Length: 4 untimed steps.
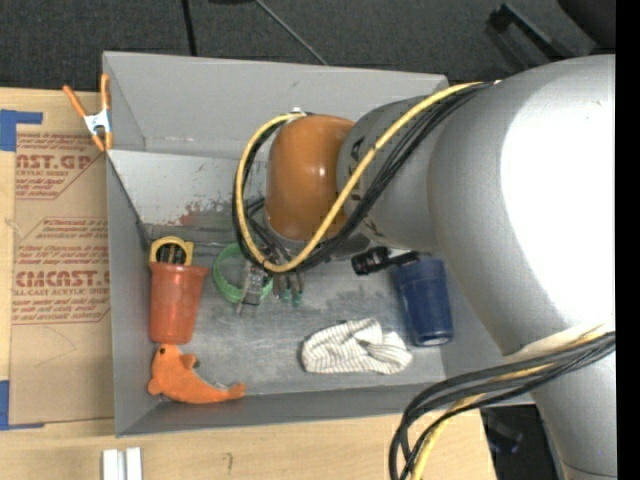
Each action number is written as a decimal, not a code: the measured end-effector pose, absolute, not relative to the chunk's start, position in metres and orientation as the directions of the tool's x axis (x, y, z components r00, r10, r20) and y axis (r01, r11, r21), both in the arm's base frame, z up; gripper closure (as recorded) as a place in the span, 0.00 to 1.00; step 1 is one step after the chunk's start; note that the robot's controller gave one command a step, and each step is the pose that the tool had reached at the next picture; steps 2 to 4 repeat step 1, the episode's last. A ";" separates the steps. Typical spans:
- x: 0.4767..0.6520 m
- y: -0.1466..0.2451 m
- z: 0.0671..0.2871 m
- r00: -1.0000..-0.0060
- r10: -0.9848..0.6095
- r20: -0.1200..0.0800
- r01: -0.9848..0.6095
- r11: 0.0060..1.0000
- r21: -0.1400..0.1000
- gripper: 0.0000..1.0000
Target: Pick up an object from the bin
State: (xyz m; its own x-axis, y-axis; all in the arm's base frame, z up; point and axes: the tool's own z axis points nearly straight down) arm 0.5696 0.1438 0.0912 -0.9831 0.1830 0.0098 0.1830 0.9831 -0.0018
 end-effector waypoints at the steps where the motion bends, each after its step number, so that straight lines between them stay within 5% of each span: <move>1: 0.572 0.145 0.114 -0.983 0.183 0.001 0.183 0.983 0.002 1.00; 4: 0.572 0.145 0.114 -0.983 0.183 0.001 0.183 0.983 0.002 1.00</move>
Offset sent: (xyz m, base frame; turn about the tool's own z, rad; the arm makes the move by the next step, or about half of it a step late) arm 0.0001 0.0000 0.0113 0.0000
